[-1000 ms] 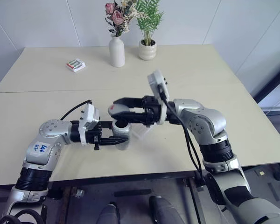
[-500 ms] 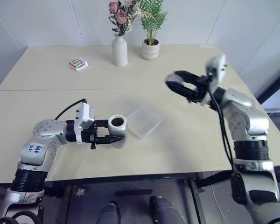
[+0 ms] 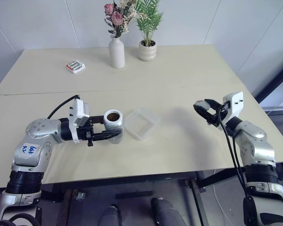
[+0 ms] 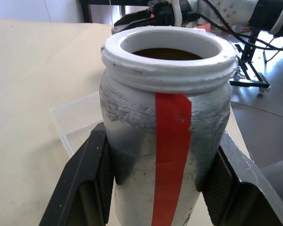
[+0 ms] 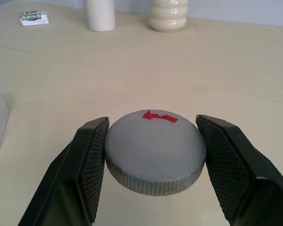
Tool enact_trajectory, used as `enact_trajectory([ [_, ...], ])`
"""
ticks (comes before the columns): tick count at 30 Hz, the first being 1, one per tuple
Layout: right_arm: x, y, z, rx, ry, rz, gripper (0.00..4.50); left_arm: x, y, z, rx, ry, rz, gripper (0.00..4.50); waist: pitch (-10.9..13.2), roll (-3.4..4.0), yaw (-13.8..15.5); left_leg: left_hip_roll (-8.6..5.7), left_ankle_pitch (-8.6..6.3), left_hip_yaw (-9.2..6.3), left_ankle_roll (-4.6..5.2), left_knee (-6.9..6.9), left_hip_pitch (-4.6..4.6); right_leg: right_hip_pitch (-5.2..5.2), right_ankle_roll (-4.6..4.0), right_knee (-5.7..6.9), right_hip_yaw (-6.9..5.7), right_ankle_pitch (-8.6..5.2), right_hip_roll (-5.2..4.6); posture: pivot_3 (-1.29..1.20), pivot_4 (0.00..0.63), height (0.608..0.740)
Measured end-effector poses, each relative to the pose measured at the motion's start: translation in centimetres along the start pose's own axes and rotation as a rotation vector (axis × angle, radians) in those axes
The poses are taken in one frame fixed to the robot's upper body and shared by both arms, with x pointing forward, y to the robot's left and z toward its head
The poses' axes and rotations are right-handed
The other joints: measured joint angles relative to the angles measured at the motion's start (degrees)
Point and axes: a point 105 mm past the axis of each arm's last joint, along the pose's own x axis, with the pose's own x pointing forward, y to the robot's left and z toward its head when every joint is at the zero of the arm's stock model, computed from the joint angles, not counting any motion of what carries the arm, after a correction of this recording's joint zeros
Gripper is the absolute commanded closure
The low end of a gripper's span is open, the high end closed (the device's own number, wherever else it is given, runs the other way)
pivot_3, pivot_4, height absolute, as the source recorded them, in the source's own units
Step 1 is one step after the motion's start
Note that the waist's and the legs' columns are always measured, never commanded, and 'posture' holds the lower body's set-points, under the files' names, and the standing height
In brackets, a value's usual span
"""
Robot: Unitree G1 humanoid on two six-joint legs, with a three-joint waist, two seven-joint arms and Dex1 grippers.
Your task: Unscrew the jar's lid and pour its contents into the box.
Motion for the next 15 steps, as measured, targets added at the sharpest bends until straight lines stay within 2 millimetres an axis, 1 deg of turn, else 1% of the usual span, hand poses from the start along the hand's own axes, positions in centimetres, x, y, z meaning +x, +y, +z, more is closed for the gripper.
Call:
enact_trajectory([
  [4,-0.1,1.0,-3.0,0.025,0.057,0.005,1.55,0.0,0.1,0.0,0.0,-0.002,0.009,2.45,0.0,0.0,0.08,0.0,0.0,0.0,0.0,0.0,-0.01,0.0,0.01,0.0,0.01,0.01,0.0,0.0,0.15,0.74],
  [6,-0.3,1.4,-4.1,0.024,0.084,0.014,1.55,0.0,0.1,0.0,0.0,-0.002,0.01,2.45,0.0,0.01,0.05,0.0,0.0,0.01,0.0,0.0,-0.01,-0.01,0.03,0.0,0.02,0.02,0.0,0.0,0.15,0.74],
  [10,0.0,1.9,-4.3,0.026,0.073,0.021,1.55,0.2,0.1,0.1,0.0,-0.01,0.012,2.45,0.0,0.01,0.05,0.0,0.0,0.01,0.0,0.01,0.02,0.0,0.03,0.06,0.02,0.02,0.01,0.0,0.15,0.74],
  [12,0.0,1.9,-4.8,0.041,0.081,0.017,1.55,0.4,0.2,0.2,0.002,-0.021,0.013,2.45,0.0,0.01,0.09,0.0,0.0,0.01,0.0,0.03,0.02,0.02,0.04,0.06,0.02,0.02,0.01,0.0,0.15,0.74],
  [15,-0.1,1.7,-5.3,0.056,0.097,0.009,0.9,0.4,0.2,0.2,0.001,-0.024,0.014,2.45,0.0,0.01,0.02,0.0,0.0,0.02,0.0,0.03,0.02,0.02,0.05,0.05,0.03,0.03,0.01,0.0,0.15,0.74],
])
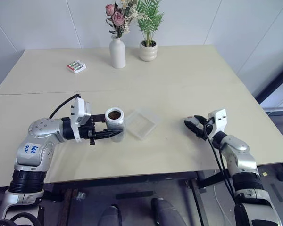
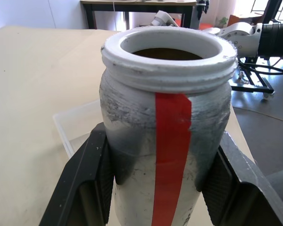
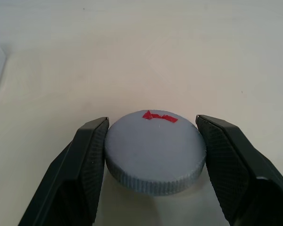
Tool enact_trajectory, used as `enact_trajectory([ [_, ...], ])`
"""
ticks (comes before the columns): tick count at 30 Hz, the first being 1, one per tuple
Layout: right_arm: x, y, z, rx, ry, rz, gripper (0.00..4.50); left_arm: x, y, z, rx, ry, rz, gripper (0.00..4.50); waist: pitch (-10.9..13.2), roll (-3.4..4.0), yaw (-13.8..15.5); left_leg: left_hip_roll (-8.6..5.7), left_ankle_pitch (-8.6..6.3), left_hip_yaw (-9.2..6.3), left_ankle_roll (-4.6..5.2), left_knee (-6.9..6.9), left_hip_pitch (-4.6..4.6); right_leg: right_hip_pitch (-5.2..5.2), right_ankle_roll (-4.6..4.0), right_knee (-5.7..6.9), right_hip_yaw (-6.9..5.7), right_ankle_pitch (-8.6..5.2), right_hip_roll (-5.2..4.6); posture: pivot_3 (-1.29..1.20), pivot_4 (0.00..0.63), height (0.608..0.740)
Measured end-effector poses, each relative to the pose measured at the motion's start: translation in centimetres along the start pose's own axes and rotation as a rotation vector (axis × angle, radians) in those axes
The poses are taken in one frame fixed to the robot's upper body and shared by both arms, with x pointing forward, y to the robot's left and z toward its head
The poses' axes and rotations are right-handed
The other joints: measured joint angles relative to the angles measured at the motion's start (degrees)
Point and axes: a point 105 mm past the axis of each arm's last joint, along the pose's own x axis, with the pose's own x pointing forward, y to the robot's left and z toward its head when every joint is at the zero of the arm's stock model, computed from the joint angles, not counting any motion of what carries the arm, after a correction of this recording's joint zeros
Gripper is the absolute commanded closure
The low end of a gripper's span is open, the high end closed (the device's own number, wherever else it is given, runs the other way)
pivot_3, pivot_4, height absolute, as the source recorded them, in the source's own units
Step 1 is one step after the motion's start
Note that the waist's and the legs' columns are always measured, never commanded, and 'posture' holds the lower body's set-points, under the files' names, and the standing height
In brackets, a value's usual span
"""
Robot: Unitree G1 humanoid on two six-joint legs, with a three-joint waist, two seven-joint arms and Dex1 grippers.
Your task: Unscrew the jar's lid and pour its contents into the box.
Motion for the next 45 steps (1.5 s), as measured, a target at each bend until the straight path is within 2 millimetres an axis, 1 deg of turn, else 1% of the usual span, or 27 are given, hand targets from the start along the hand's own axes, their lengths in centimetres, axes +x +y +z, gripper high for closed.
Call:
enact_trajectory([
  [3,0.0,0.1,0.0,0.005,-0.001,0.015,0.04,0.1,0.0,0.1,0.003,-0.006,0.001,2.45,0.0,0.0,0.0,0.0,0.0,0.0,0.0,-0.01,0.02,0.0,0.0,0.01,0.0,0.0,0.01,0.0,0.15,0.74],
  [8,-0.3,-0.1,0.5,-0.001,-0.014,0.036,0.04,0.3,0.3,0.5,0.013,-0.016,0.013,2.45,0.0,0.0,0.08,0.0,0.0,0.0,0.0,0.02,0.01,0.01,0.03,0.01,0.0,0.01,0.0,0.0,0.15,0.74],
  [10,-0.5,-0.2,1.5,-0.022,-0.032,0.046,0.04,0.3,0.5,0.5,0.014,-0.015,0.02,2.45,0.0,0.0,0.05,0.0,0.0,0.0,0.0,0.01,0.01,0.01,0.03,0.01,0.0,0.01,0.0,0.0,0.15,0.74],
  [12,-0.8,0.1,3.0,-0.044,-0.059,0.087,0.04,0.3,0.7,0.6,0.019,-0.015,0.028,2.45,0.01,0.02,0.04,0.0,0.0,0.0,0.0,0.01,0.01,-0.01,0.03,0.03,0.0,0.01,0.01,0.0,0.15,0.74],
  [14,-1.2,1.0,4.9,-0.083,-0.089,0.158,0.04,0.3,1.1,0.8,0.024,-0.016,0.044,2.45,0.01,0.02,0.07,0.0,0.0,-0.01,0.0,0.01,0.02,0.0,0.03,0.04,0.0,0.01,0.02,0.0,0.15,0.74],
  [17,-2.0,3.7,7.7,-0.177,-0.114,0.33,0.04,0.3,2.0,1.2,0.036,-0.012,0.074,2.45,0.02,0.03,0.13,0.0,0.0,-0.01,0.0,0.02,0.02,0.01,0.04,0.03,0.0,0.01,0.03,0.0,0.15,0.74],
  [19,-2.6,5.0,8.4,-0.204,-0.096,0.417,0.04,0.4,2.5,1.4,0.062,-0.007,0.084,2.45,0.02,0.03,0.24,0.0,0.0,-0.01,0.0,0.03,0.01,0.02,0.05,0.02,0.0,0.01,0.03,0.0,0.15,0.74],
  [21,-3.6,6.2,8.8,-0.248,-0.031,0.517,0.04,0.4,3.1,1.5,0.101,0.009,0.099,2.45,0.02,0.04,0.41,0.0,0.0,-0.01,0.0,0.03,0.0,0.01,0.04,0.0,0.0,0.0,0.03,0.0,0.15,0.74],
  [24,-5.0,7.2,10.3,-0.292,0.01,0.594,0.04,0.4,3.7,1.4,0.11,0.016,0.098,2.45,0.02,0.03,0.56,0.0,0.0,-0.01,0.0,0.04,-0.01,0.02,0.04,-0.04,0.0,0.0,0.02,0.0,0.15,0.74],
  [26,-5.7,7.8,10.9,-0.304,0.026,0.62,0.04,0.6,4.2,1.5,0.107,0.018,0.09,2.45,0.02,0.03,0.55,0.0,0.0,-0.01,0.0,0.03,-0.01,0.01,0.03,-0.03,-0.01,0.0,0.02,0.0,0.15,0.74],
  [29,-6.6,8.8,11.0,-0.294,0.042,0.655,0.04,0.9,5.1,2.3,0.111,0.0,0.099,2.45,0.03,0.03,0.55,0.0,-0.01,-0.02,0.0,0.04,-0.02,0.01,0.02,-0.04,-0.01,-0.01,0.02,0.0,0.15,0.74],
  [32,-7.2,9.1,10.7,-0.281,0.056,0.646,0.04,1.6,5.7,3.0,0.114,-0.018,0.109,2.45,0.03,0.03,0.58,0.0,-0.01,0.0,0.01,0.05,-0.03,0.01,0.04,-0.04,0.0,0.0,0.02,0.0,0.15,0.74],
  [34,-7.7,9.5,9.8,-0.264,0.083,0.643,0.04,2.5,6.3,3.0,0.111,-0.022,0.127,2.45,0.03,0.02,0.85,0.0,-0.01,-0.03,0.01,0.05,-0.03,0.01,0.05,-0.02,-0.01,-0.01,0.03,0.0,0.15,0.74],
  [36,-8.1,9.9,9.1,-0.256,0.102,0.643,0.04,3.3,6.6,2.6,0.125,-0.01,0.14,2.45,0.03,0.02,1.19,-0.01,-0.01,0.02,0.01,0.08,-0.04,0.0,0.07,-0.04,0.03,0.0,0.02,0.0,0.15,0.74],
  [40,-8.1,10.2,9.2,-0.242,0.089,0.622,0.04,4.7,6.8,1.6,0.131,0.019,0.131,2.45,0.03,0.02,1.22,-0.01,-0.01,0.05,0.01,0.11,-0.02,0.0,0.1,-0.02,0.06,0.01,0.03,0.0,0.15,0.74],
  [45,-8.4,9.6,8.7,-0.227,0.101,0.578,0.04,5.3,7.8,2.3,0.212,0.028,0.156,2.45,0.03,0.02,1.66,-0.01,-0.01,0.06,0.02,0.11,-0.04,0.0,0.1,-0.06,0.07,0.01,0.03,0.0,0.15,0.74],
])
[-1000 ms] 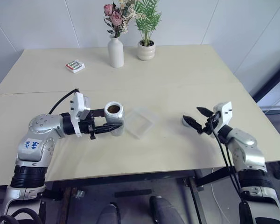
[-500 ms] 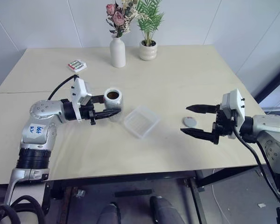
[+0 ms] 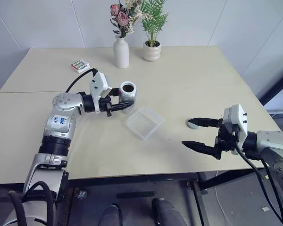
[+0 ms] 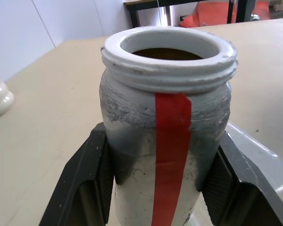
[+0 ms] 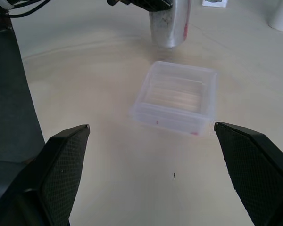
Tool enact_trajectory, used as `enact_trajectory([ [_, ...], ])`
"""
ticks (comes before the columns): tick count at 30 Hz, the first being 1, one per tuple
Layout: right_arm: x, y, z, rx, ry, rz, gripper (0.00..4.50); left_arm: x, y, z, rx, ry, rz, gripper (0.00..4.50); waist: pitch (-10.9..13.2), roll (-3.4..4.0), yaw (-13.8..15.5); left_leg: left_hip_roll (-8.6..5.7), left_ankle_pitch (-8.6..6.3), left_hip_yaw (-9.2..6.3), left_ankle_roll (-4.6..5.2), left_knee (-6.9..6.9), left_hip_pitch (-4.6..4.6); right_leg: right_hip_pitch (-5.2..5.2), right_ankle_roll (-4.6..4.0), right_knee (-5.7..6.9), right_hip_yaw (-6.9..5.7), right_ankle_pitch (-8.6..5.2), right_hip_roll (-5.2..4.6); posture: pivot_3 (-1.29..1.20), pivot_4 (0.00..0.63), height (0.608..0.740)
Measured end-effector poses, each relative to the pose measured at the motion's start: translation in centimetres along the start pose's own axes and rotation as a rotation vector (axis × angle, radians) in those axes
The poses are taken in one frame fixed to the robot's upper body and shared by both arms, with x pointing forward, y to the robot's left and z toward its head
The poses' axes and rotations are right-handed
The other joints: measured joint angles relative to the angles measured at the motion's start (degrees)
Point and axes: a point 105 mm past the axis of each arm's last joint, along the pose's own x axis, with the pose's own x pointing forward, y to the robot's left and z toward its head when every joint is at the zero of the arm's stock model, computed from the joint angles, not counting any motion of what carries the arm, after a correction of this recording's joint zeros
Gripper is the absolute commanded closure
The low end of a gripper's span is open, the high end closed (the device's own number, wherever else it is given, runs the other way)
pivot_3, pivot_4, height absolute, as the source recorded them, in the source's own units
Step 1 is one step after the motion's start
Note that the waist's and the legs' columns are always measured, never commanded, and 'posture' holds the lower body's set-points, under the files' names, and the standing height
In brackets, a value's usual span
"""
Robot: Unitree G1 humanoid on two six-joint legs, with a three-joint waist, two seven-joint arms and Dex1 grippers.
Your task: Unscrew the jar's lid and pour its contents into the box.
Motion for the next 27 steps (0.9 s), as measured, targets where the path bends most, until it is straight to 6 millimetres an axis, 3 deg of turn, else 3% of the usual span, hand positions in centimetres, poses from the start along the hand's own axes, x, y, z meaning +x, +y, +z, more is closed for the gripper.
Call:
enact_trajectory([
  [5,-0.1,-0.1,-0.4,0.017,-0.002,-0.028,0.04,1.0,0.9,-1.0,0.216,0.072,0.069,2.45,0.0,-0.01,0.27,0.0,0.0,0.0,0.01,0.01,0.0,0.0,0.02,0.0,0.01,0.01,0.0,0.0,0.15,0.74],
  [8,-0.1,-0.1,-0.7,0.031,-0.006,-0.041,0.04,1.9,1.7,-0.5,0.456,0.099,0.131,2.45,0.01,-0.02,0.32,0.0,-0.01,0.01,0.01,0.04,-0.05,-0.01,0.07,-0.04,0.05,0.04,0.0,0.0,0.15,0.74],
  [12,0.2,-0.3,-0.7,0.039,-0.033,-0.065,0.04,3.6,2.5,2.1,1.187,0.182,0.17,2.45,0.06,-0.11,0.37,-0.04,-0.02,0.02,0.01,0.04,-0.11,-0.02,0.23,-0.11,0.16,0.13,0.0,0.0,0.15,0.74],
  [14,0.2,-0.4,-0.6,0.039,-0.042,-0.075,0.04,4.6,2.7,4.1,1.57,0.121,0.22,2.45,0.06,-0.12,0.45,-0.14,-0.05,0.04,0.05,0.05,-0.13,-0.01,0.4,-0.2,0.29,0.2,-0.04,0.0,0.15,0.74],
  [16,0.4,-0.4,-0.4,0.039,-0.052,-0.081,0.04,5.5,2.4,5.6,1.807,0.009,0.253,2.45,0.06,-0.13,0.47,-0.27,-0.11,0.1,0.13,0.09,-0.17,0.0,0.55,-0.27,0.43,0.2,-0.08,0.0,0.15,0.74],
  [19,0.7,-0.6,-0.2,0.042,-0.077,-0.095,0.04,6.5,2.2,5.3,2.085,-0.091,0.171,2.45,0.08,-0.18,0.39,-0.37,-0.21,0.19,0.28,0.18,-0.23,-0.02,0.69,-0.32,0.55,0.14,-0.1,0.0,0.15,0.74],
  [24,0.8,-0.8,-0.2,0.059,-0.099,-0.117,0.04,6.9,1.2,2.9,2.273,-0.172,-0.038,2.45,0.11,-0.23,0.23,-0.37,-0.44,0.29,0.28,0.13,-0.32,-0.2,0.7,-0.27,0.62,0.02,-0.1,0.0,0.15,0.74],
  [27,1.1,-0.8,-0.3,0.079,-0.13,-0.132,0.04,7.3,0.2,2.7,2.367,-0.283,-0.167,2.45,0.12,-0.25,0.66,-0.38,-0.54,0.29,0.28,0.16,-0.8,-0.68,0.75,-0.19,0.62,-0.01,-0.11,0.0,0.15,0.74],
])
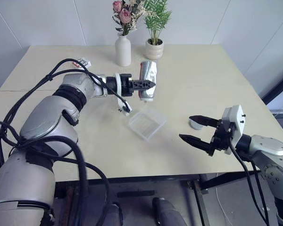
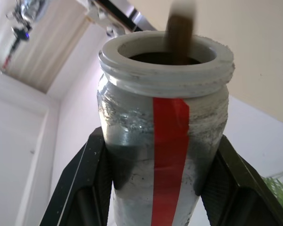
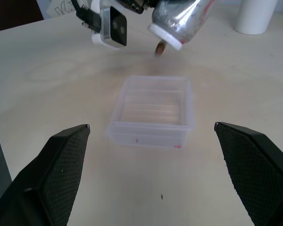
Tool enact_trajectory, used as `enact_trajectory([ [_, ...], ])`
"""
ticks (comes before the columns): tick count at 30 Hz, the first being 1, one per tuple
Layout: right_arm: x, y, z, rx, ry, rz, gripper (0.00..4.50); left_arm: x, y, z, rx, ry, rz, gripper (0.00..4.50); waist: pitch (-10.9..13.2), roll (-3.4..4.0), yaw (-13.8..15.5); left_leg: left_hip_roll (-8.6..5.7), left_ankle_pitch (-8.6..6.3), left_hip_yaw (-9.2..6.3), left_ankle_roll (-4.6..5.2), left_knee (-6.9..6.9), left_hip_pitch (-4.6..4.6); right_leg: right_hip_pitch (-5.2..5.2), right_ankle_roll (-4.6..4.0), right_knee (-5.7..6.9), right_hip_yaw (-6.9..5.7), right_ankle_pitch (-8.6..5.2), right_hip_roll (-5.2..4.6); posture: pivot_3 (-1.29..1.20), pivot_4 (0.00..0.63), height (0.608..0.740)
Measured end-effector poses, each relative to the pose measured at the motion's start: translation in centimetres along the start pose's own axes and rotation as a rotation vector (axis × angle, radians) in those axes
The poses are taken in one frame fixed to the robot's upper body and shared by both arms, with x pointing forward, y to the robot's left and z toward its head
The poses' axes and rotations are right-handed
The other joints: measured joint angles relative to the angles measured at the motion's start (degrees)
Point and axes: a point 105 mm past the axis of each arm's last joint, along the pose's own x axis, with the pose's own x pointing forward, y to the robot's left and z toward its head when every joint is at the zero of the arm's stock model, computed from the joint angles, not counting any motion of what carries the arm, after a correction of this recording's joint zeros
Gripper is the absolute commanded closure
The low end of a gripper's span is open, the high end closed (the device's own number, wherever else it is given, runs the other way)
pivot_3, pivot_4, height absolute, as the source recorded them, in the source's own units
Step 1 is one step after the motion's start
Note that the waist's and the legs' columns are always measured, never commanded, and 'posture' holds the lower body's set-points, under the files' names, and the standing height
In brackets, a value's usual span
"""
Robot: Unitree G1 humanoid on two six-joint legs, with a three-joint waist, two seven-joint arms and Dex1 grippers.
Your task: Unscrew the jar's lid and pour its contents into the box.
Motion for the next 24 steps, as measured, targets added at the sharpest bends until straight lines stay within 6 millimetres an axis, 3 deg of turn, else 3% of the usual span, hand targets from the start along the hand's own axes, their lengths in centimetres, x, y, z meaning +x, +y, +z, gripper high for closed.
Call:
enact_trajectory([
  [6,0.0,-0.7,-0.6,0.008,-0.027,-0.029,0.04,0.5,1.3,-1.3,0.057,-0.03,0.051,2.45,0.0,0.0,1.35,0.0,-0.1,0.15,-0.02,0.02,-0.19,-0.31,0.02,0.14,0.05,-0.12,-0.01,0.0,0.15,0.74],
  [13,0.0,-1.5,-1.2,0.0,-0.03,-0.041,0.04,0.7,1.5,-1.3,-0.042,-0.001,0.058,2.45,0.01,-0.01,1.33,0.0,-0.15,0.33,0.04,0.48,-0.18,-0.31,0.06,0.37,0.2,-0.1,-0.01,0.0,0.15,0.74],
  [15,0.2,-1.4,-1.1,-0.006,-0.037,-0.028,0.04,0.5,1.1,-1.5,-0.2,0.078,0.027,2.45,0.0,-0.01,1.15,0.0,-0.16,0.38,0.05,0.58,-0.17,-0.3,0.07,0.42,0.24,-0.07,-0.01,0.0,0.15,0.74],
  [17,0.5,-1.3,-1.2,-0.004,-0.033,-0.007,0.04,-0.6,-0.2,-1.8,-0.526,0.257,-0.012,2.45,-0.01,0.0,0.81,0.02,-0.16,0.61,0.05,0.59,-0.01,-0.28,0.02,0.49,0.37,-0.03,-0.01,0.0,0.15,0.74],
  [22,0.8,-1.3,-1.0,-0.006,-0.036,0.01,0.04,-4.1,-3.3,1.0,-1.156,0.454,-0.069,2.45,-0.01,0.01,0.76,0.03,-0.14,0.73,0.08,0.77,0.08,-0.29,0.0,0.81,0.5,-0.03,0.0,0.0,0.15,0.74],
  [24,1.0,-1.3,-0.5,-0.019,-0.045,0.023,0.04,-4.6,-3.8,1.2,-1.34,0.523,-0.029,2.45,-0.01,0.0,1.04,0.02,-0.12,0.72,0.12,0.88,0.01,-0.28,0.02,0.84,0.51,0.01,0.0,0.0,0.15,0.74],
])
